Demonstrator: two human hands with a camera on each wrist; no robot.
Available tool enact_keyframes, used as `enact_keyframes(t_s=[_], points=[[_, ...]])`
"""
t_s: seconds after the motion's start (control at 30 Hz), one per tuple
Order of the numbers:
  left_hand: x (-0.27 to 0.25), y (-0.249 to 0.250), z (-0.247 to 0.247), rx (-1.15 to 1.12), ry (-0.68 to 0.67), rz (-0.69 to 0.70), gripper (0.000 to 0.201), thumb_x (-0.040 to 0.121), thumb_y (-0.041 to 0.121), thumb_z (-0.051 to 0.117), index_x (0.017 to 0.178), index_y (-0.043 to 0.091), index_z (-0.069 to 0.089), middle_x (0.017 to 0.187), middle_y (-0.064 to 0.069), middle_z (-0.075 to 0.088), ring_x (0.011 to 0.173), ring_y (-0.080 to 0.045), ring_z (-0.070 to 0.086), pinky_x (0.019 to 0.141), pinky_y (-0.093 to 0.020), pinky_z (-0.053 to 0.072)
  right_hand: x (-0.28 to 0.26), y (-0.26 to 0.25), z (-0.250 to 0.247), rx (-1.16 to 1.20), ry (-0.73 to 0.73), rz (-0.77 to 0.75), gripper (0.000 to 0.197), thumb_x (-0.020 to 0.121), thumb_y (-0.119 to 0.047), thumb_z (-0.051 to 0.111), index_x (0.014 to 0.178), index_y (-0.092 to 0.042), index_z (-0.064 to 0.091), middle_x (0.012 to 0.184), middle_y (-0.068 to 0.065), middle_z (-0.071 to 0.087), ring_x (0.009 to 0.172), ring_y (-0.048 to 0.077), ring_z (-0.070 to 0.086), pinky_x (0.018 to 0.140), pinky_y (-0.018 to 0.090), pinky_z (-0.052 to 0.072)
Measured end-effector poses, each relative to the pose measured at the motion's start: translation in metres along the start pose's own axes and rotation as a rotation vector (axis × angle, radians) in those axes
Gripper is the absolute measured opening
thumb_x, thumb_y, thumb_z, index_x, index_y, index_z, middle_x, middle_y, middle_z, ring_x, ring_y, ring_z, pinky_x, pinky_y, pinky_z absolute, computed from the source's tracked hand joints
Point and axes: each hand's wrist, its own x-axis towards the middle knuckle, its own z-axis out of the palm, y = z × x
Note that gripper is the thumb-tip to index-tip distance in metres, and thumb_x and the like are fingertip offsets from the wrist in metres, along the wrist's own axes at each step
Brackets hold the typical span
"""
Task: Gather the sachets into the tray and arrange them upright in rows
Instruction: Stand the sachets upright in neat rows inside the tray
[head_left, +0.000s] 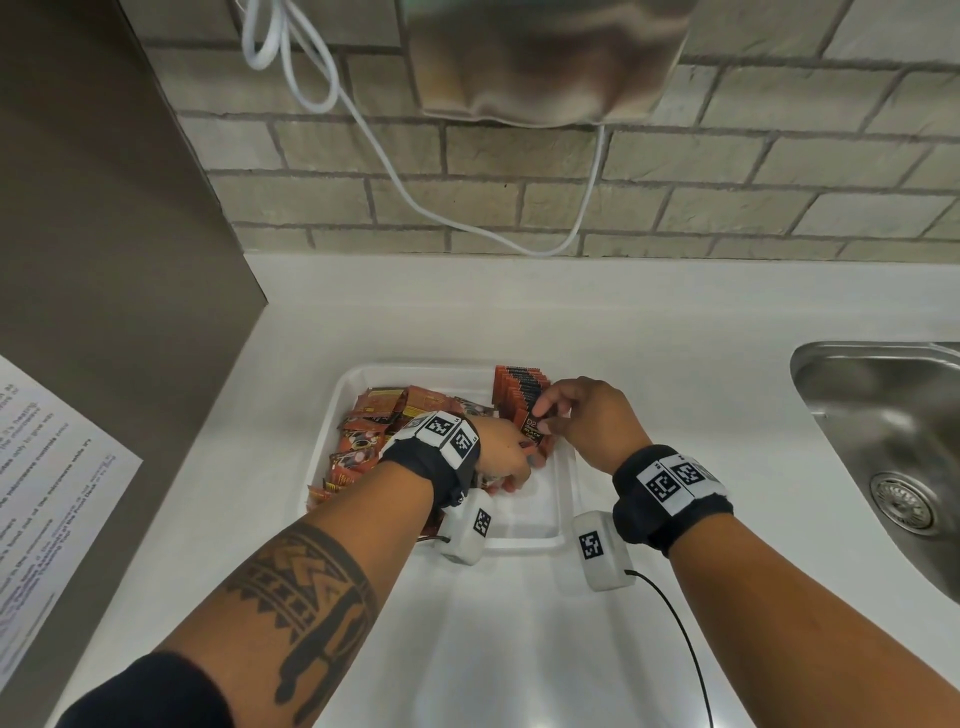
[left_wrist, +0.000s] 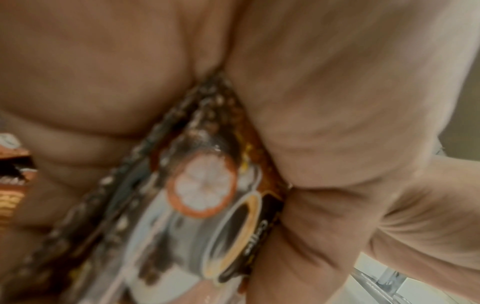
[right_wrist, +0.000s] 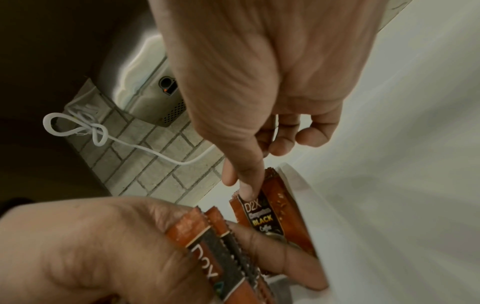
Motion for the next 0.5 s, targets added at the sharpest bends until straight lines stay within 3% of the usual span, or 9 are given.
enact_keyframes(t_s=[0.1,0.2,0.33,0.5], points=[[0.002,-0.002,0.0,0.024,0.01,-0.006,0.038,0.077,0.02,0.069,0.114,0.019,0.073,0.095,-0.004,0.075,0.08,-0.021,0.065,0.086,-0.038,0.057,0.0,0.0,-0.001,-0.001,0.0,-0.004,0.02,0.079,-0.007,0.079,0.084,-0.025,0.074,0.083,-0.004,0.058,0.073,0.005,0.054,0.063,0.007,0.039],[0.001,-0.002,0.0,0.006,0.0,0.006,0.042,0.077,0.019,0.069,0.119,0.021,0.071,0.095,-0.004,0.075,0.082,-0.021,0.065,0.086,-0.037,0.057,0.0,0.001,-0.001,-0.012,-0.003,-0.002,0.021,0.079,-0.008,0.079,0.083,-0.028,0.073,0.083,-0.004,0.058,0.074,0.008,0.055,0.062,0.007,0.039],[-0.005,-0.002,-0.002,-0.062,0.002,0.053,0.039,0.083,0.013,0.067,0.121,0.022,0.07,0.087,0.0,0.072,0.079,-0.019,0.063,0.076,-0.03,0.053,-0.004,0.0,-0.005,0.004,0.02,-0.002,0.023,0.08,-0.011,0.079,0.081,-0.032,0.071,0.083,-0.006,0.058,0.074,0.006,0.055,0.062,0.012,0.037],[-0.02,-0.016,-0.013,-0.263,0.046,0.173,0.028,0.083,0.02,0.078,0.111,0.016,0.074,0.095,-0.007,0.078,0.079,-0.02,0.069,0.072,-0.029,0.053,-0.014,-0.013,-0.016,0.122,0.069,-0.007,0.007,0.085,-0.024,0.077,0.081,-0.028,0.072,0.081,-0.008,0.069,0.07,0.0,0.056,0.067,0.015,0.043]])
